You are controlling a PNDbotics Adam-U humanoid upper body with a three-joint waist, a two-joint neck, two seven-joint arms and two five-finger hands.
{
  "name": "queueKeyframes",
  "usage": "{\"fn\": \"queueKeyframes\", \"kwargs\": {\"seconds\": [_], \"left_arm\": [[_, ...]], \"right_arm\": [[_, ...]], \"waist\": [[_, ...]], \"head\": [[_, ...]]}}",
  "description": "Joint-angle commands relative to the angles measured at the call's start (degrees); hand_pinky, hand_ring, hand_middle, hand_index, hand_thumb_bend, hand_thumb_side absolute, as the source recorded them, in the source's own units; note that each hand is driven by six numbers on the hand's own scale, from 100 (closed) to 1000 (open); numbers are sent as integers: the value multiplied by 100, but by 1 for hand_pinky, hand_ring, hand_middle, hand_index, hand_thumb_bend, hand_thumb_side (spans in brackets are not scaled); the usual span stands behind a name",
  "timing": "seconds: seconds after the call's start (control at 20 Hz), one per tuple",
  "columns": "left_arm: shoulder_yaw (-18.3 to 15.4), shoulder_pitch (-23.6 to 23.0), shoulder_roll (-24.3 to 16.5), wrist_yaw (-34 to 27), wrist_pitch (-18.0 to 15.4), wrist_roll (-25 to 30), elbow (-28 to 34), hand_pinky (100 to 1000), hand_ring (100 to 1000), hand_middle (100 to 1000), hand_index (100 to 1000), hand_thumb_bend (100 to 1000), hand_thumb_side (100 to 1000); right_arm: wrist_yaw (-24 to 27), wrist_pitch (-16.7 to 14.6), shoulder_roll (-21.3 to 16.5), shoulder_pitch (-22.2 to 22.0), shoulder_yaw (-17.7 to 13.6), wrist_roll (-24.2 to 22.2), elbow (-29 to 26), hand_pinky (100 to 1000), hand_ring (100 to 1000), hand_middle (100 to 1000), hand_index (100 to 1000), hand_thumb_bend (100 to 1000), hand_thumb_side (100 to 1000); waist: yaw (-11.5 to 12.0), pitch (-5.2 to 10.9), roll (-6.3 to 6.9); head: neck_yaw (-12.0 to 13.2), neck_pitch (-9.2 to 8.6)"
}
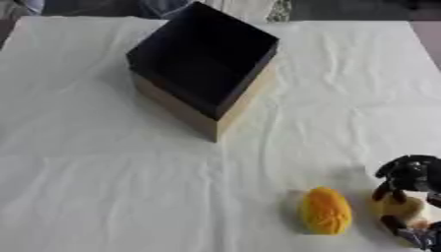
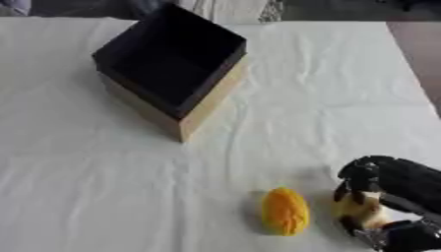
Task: Pick up objects on the table and place them in the box.
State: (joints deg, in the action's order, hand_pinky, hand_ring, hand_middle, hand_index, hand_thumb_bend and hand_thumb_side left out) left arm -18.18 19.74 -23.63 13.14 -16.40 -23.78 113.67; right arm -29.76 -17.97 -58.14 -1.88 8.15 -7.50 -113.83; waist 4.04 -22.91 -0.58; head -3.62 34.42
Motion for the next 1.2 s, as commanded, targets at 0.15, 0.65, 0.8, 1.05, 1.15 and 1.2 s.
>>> {"fn": "queueKeyframes", "kwargs": {"seconds": [0.15,0.65,0.8,1.05,1.15,1.2], "left_arm": [[9,75,-84,-57,-17,36,92,841,798,777,901,322,544],[16,101,-66,-105,-12,53,92,842,798,775,900,317,548],[17,98,-68,-105,-9,59,92,842,798,775,900,317,548],[17,99,-76,-101,-10,60,92,842,798,775,899,319,546],[19,100,-78,-101,-13,60,92,842,799,775,900,318,546],[19,96,-82,-100,-13,61,92,843,799,775,900,318,546]], "right_arm": [[583,14,-70,118,37,-157,-76,774,737,356,619,100,233],[1209,-440,-56,211,3,131,-76,709,614,165,376,100,193],[1444,-551,-50,259,-76,352,-76,703,602,135,336,100,185],[1713,-843,-88,338,-254,728,-76,700,596,120,325,100,173],[1769,-990,-110,367,-330,866,-76,707,604,136,347,100,168],[1787,-1070,-122,369,-379,942,-76,713,613,154,368,100,167]], "waist": [[13,99,5],[23,113,-7],[17,119,-12],[11,130,-21],[8,133,-24],[3,135,-25]], "head": [[-12,-102],[2,-85],[11,-76],[13,-62],[12,-55],[11,-52]]}}
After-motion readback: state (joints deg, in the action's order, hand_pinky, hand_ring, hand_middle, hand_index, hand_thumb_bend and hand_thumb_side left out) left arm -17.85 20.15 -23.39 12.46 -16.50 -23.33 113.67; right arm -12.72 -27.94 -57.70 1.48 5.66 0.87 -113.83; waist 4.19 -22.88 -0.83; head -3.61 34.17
